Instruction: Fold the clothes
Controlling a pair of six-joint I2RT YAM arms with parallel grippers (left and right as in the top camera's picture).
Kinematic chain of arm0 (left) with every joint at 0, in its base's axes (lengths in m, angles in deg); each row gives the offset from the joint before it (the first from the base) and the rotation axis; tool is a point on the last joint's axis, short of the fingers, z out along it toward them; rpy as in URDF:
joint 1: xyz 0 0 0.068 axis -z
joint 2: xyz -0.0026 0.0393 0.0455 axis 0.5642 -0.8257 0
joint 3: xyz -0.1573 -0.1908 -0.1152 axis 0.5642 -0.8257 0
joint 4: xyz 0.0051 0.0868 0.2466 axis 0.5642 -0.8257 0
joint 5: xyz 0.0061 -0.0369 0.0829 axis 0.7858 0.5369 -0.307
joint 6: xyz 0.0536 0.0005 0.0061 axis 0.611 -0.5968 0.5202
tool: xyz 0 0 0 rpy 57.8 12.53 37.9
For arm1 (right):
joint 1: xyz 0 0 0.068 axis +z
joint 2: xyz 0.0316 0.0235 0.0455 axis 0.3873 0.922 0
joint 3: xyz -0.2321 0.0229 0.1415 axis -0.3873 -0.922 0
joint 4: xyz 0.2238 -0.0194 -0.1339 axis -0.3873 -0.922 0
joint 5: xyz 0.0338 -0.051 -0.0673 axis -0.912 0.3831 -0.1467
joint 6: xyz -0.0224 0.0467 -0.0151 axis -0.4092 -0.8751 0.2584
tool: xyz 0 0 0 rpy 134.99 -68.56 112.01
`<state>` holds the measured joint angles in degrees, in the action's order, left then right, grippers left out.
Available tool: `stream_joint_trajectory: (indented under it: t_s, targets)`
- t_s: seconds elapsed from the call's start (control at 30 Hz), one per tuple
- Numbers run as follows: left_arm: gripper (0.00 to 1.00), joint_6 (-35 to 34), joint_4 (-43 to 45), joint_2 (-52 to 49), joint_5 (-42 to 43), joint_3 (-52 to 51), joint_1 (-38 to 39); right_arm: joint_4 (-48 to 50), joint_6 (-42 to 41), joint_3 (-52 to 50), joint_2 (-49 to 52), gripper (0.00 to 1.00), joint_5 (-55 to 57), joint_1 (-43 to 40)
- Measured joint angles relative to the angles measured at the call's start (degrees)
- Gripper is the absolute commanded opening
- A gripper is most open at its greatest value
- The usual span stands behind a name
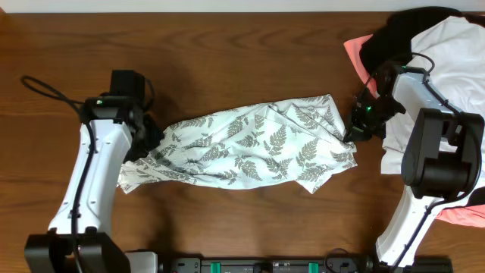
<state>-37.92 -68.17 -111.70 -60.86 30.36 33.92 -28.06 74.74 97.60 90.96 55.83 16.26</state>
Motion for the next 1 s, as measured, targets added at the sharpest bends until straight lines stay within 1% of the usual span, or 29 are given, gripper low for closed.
stream_joint_trajectory:
  t_s: [0.17,0.4,0.43,0.47,0.5,0.67,0.8,0.83,0.93,1.0]
  targets:
    - [0.25,1.79,7.37,-2.93,1.92,-1.57,0.0,0.0,0.02,0.0,0.0,0.02,-0.02,0.0]
    - [0.25,4.39,8.61,-8.85,5.11,-3.85,0.0,-0.02,0.02,0.0,0.0,0.02,-0.02,0.0]
    - [0.23,4.61,8.11,-9.92,5.25,-4.39,0.0,-0.02,0.02,0.0,0.0,0.02,-0.02,0.0]
    - [0.09,4.79,6.93,-11.41,5.42,-5.27,-0.09,-0.04,0.04,0.0,0.0,0.02,0.0,0.0]
    - [0.06,4.76,6.49,-11.89,5.53,-5.66,-0.13,-0.04,0.09,0.0,0.0,0.02,0.0,0.0]
    - [0.06,4.81,1.86,-14.29,5.75,-9.4,-2.78,-0.07,0.76,0.02,0.0,0.02,0.0,0.0]
    - [0.06,4.83,3.17,-13.18,6.23,-9.44,-6.03,-0.04,1.11,0.02,0.0,0.02,0.0,0.0]
    - [0.07,4.87,3.63,-12.55,6.4,-9.44,-6.78,-0.07,1.14,0.02,0.0,0.02,0.0,0.0]
    - [0.15,6.14,5.97,-9.92,6.82,-9.44,-8.11,-0.07,1.31,0.02,0.0,0.02,0.02,0.0]
    - [0.38,7.21,7.21,-7.85,7.02,-9.44,-8.52,-0.07,1.33,0.02,0.0,0.02,0.02,0.0]
